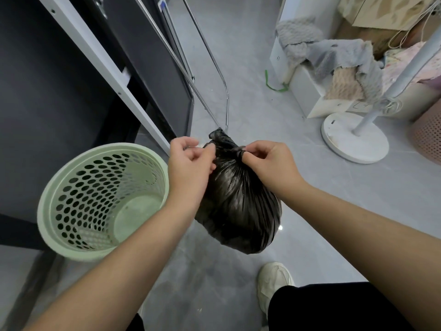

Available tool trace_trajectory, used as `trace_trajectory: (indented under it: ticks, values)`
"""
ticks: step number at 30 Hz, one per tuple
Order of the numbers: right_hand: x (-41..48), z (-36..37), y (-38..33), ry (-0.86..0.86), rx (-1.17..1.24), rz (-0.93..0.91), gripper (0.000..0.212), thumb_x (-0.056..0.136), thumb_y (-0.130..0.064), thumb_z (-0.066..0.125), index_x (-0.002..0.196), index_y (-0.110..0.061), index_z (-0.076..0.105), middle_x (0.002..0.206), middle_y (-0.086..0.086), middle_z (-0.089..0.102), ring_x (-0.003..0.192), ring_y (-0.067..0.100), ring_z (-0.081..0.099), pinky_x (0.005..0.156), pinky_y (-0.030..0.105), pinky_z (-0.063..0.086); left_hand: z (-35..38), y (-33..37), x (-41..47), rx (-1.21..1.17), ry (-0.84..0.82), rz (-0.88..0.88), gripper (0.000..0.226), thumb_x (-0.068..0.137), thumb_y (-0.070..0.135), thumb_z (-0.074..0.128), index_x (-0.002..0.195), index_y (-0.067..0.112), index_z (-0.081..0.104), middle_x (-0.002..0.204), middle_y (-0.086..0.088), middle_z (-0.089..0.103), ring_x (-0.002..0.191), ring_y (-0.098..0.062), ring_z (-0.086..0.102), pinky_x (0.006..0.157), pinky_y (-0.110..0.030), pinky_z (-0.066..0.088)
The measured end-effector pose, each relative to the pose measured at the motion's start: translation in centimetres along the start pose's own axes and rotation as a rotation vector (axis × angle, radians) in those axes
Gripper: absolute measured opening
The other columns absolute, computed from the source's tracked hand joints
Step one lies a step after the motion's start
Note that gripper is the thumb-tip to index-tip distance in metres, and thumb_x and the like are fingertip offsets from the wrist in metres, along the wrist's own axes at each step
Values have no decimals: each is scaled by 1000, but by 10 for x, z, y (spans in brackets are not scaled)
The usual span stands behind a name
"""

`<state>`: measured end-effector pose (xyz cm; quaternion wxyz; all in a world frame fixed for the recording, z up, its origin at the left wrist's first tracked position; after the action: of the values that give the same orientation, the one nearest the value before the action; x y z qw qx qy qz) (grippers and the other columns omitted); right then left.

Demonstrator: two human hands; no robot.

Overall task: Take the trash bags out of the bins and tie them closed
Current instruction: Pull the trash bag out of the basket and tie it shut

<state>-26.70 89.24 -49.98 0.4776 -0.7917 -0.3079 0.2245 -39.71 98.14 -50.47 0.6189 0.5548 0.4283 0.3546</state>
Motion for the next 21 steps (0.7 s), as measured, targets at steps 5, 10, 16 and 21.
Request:
trace_trajectory:
  ticks: [5, 10, 16, 21]
  values:
    - [-4, 4, -4, 32, -19, -12, 12, 80, -8, 64, 79, -19, 71, 72, -4, 67, 69, 8, 61, 72, 22, 51, 14, -4, -13, 491, -149, 258, 14, 77, 23, 72, 69, 26, 61, 69, 9, 55, 59, 1, 49, 61, -9, 37]
    - [-3, 4, -5, 46, 31, 13, 13, 80, -6, 63, 81, -15, 72, 72, -4, 68, 67, 5, 61, 70, 17, 50, 21, -2, -13, 641, -82, 373, 37, 77, 25, 67, 54, 39, 41, 64, 14, 46, 67, 1, 49, 78, -43, 47]
    - [-6, 3, -5, -49, 99, 13, 10, 83, -8, 67, 79, -17, 68, 83, 2, 64, 71, 5, 58, 71, 18, 47, 21, 1, -2, 602, -80, 350, 11, 73, 21, 65, 66, 28, 63, 68, 9, 54, 66, -9, 53, 75, -39, 49]
    - [-9, -1, -8, -356, 357, 156, 17, 91, -8, 59, 75, -13, 61, 75, 0, 55, 63, 6, 53, 62, 16, 43, 15, 9, 11, 640, -182, 408, 10, 70, 29, 61, 63, 35, 58, 66, 13, 54, 59, -3, 49, 80, -43, 50]
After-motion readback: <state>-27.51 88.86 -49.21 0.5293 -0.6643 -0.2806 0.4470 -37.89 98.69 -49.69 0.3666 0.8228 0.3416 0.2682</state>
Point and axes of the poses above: each hand's wrist, its own x-axis towards the middle knuckle, its own z-axis out of the palm, y = z × x, the point moved 2 cm from there along x, towards the middle knuckle
